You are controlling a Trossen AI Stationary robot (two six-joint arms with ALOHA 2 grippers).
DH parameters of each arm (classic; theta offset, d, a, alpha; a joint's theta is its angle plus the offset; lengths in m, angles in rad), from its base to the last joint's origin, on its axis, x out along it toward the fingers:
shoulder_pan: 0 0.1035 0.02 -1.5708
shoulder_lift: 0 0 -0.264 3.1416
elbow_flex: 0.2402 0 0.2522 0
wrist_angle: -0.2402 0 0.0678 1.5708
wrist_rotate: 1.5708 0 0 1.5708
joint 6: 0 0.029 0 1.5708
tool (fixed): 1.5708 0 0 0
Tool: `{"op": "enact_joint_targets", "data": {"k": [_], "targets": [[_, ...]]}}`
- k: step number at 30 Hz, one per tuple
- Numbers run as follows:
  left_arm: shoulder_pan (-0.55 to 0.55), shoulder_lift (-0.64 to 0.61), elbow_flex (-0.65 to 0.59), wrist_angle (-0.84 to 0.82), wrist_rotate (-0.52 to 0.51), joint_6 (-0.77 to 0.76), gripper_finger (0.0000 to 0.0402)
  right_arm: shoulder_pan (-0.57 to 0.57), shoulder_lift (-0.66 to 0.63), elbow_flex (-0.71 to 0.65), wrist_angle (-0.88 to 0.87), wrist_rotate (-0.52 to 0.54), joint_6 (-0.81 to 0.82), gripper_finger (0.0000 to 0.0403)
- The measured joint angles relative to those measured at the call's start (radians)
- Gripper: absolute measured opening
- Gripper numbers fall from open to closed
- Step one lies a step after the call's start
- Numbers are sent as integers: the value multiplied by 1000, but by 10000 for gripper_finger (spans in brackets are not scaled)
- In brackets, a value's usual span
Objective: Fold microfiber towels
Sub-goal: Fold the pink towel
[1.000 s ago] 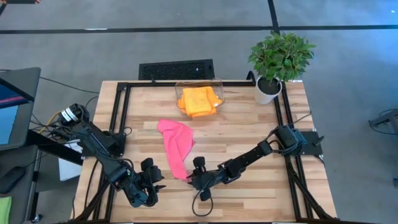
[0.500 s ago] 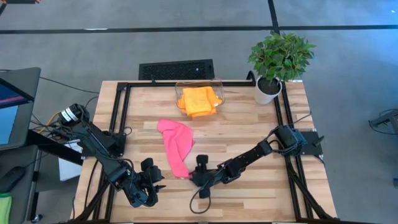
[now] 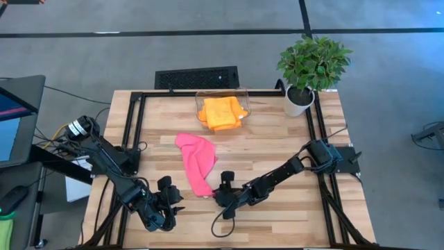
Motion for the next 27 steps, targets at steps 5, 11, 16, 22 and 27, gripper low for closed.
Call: {"op": "enact_joint_targets", "data": {"k": [5, 11, 16, 22, 27], "targets": [[0, 0, 0, 0, 0, 0, 162, 0, 0, 0, -2, -6, -2, 93], [0, 0, 0, 0, 0, 0, 162, 0, -15, -1, -32, -7, -12, 12], [0, 0, 0, 0, -16, 1, 162, 0, -91, 36, -163, -7, -10, 15], [0, 0, 0, 0, -119, 7, 162, 4, -238, 64, -293, 10, -12, 9], [0, 0, 0, 9, -236, 7, 162, -4, -354, 70, -347, 32, -14, 4]]}}
